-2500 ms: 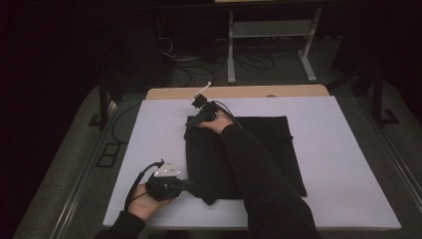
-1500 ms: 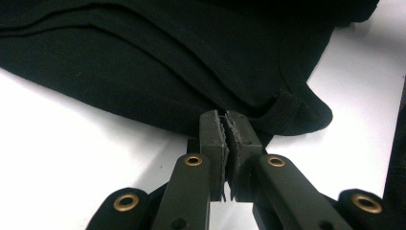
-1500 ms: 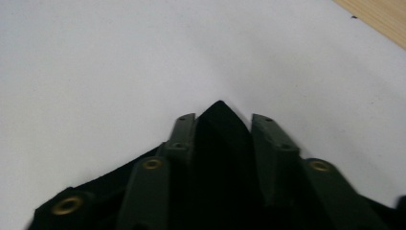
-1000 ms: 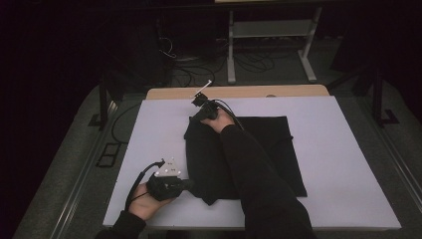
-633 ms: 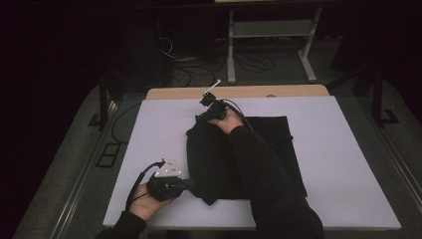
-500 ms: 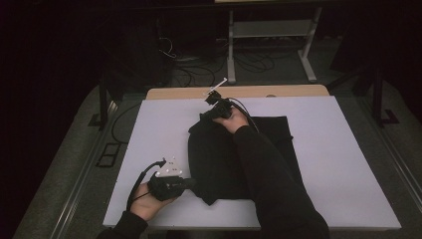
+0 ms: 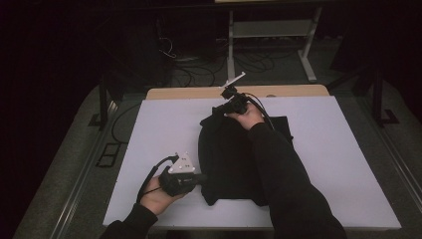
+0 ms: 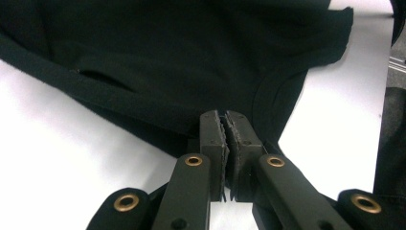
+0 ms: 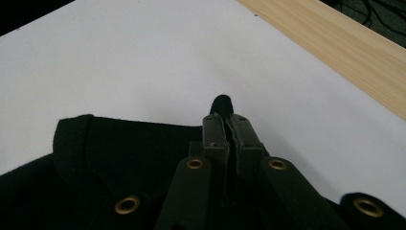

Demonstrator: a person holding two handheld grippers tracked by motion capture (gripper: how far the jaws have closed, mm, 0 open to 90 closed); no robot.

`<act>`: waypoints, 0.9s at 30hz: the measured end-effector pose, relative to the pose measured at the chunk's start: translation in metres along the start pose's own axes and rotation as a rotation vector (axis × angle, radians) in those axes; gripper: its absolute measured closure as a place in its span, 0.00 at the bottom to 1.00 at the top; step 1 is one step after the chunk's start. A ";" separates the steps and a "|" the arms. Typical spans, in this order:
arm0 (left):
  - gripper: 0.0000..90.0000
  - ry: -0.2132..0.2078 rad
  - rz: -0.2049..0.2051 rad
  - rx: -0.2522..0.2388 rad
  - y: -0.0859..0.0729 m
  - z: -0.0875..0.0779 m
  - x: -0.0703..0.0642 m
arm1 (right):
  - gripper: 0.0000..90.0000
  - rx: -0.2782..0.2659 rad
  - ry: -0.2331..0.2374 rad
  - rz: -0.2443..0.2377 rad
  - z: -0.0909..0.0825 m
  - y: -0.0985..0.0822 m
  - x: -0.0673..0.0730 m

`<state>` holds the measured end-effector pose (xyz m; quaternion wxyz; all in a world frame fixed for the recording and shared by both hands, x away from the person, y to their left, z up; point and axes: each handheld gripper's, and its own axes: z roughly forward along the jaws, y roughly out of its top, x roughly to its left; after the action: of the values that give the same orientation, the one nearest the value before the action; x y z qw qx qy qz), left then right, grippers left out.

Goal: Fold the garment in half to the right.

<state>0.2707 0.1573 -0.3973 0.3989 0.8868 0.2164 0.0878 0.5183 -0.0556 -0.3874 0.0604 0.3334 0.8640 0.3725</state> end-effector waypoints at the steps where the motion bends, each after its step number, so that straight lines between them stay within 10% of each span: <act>1: 0.95 -0.001 0.008 0.002 0.002 0.001 0.000 | 0.95 0.001 -0.004 0.001 -0.001 -0.001 -0.001; 27: 0.95 -0.049 0.106 -0.080 0.066 0.035 -0.013 | 0.95 -0.051 -0.075 0.064 -0.058 -0.035 -0.034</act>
<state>0.2915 0.0893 -0.3708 0.4341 0.8822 0.1554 0.0957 0.5054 -0.1295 -0.3743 0.0891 0.3730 0.8401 0.3835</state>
